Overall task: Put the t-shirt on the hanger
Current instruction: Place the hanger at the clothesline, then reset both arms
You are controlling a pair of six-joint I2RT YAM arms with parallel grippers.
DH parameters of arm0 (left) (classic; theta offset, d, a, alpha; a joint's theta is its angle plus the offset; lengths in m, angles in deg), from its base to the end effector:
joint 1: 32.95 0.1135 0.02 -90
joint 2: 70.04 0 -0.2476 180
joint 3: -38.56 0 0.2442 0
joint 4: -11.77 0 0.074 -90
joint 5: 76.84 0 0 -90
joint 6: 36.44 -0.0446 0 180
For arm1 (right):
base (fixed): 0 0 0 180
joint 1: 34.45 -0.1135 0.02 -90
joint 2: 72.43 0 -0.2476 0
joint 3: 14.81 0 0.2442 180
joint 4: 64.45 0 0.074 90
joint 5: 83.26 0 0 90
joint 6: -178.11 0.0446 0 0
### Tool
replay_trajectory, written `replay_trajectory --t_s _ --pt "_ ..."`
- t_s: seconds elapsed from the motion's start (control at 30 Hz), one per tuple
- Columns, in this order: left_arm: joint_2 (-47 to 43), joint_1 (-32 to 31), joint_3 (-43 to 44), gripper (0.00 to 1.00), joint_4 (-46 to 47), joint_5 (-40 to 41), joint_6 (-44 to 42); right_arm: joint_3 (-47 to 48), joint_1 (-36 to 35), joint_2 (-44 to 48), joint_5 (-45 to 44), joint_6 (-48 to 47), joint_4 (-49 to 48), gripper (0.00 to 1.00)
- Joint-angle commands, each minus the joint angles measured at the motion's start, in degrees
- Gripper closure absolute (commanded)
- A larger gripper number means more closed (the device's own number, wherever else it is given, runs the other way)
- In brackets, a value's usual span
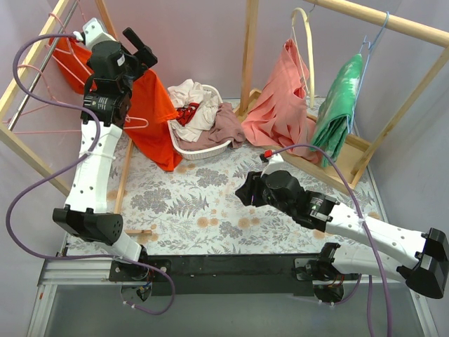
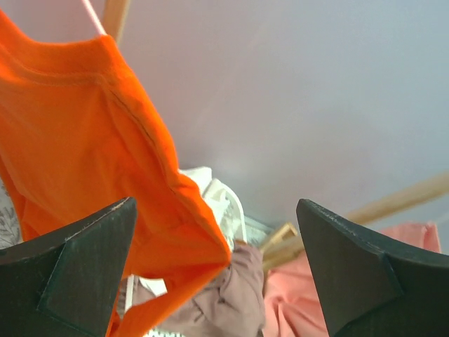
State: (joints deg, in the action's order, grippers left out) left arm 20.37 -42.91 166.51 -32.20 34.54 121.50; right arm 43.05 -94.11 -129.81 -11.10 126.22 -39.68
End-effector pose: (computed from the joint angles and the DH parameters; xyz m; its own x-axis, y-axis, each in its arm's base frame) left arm 0.3280 -0.0411 0.4970 0.1400 -0.9008 -0.4111 -0.1757 0.3859 -0.9056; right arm 0.1314 0.1975 0.2762 -0.5835 0.1662 -0.7950 -0.4072 0.7871 0.4634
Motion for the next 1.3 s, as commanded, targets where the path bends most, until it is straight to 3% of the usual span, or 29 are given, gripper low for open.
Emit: replay_trajectory --t_s 0.0,0.1,0.2,0.33,0.53,0.6,0.63,0.73,0.87,1.27 --pt "-4.01 0.02 3.33 0.02 -5.15 -10.99 -2.11 1.8 -0.28 1.84 -0.87 -1.1 -1.84 0.44" --pt "-3.93 -2.52 6.15 0.02 -8.84 -13.56 -3.78 1.8 -0.28 2.8 -1.49 -1.37 -1.84 0.42" --pt "-4.63 -8.48 6.59 0.02 -10.16 -10.16 -5.97 1.72 -0.28 3.68 -2.36 -1.81 -1.76 0.4" --pt "-6.12 -23.56 3.44 0.02 -12.01 -2.53 -6.95 1.54 -0.28 5.17 -4.74 -1.98 -0.62 0.38" --pt "-12.7 -45.45 -16.3 0.02 -9.55 11.19 -3.18 -2.06 -0.28 11.41 -9.22 -1.37 2.02 0.32" --pt "-14.2 -49.26 -22.12 0.02 -9.29 12.54 -0.54 -4.07 -0.28 14.47 -10.27 -0.76 2.81 0.31" --pt "-16.91 -51.37 -29.02 0.02 -7.46 12.02 0.43 -4.78 -0.28 15.54 -10.45 -0.15 2.99 0.31" --pt "-21.84 -53.67 -42.47 0.02 -1.93 8.15 3.59 -7.86 -0.28 19.41 -10.81 1.18 3.87 0.31" --pt "-26.25 -55.25 -53.41 0.02 1.08 5.15 9.04 -12.34 -0.28 22.93 -11.86 3.55 4.83 0.31" --pt "-29.59 -56.23 -59.86 0.02 1.52 5.85 10.9 -17.27 -0.28 26.71 -13.27 5.75 5.19 0.31"
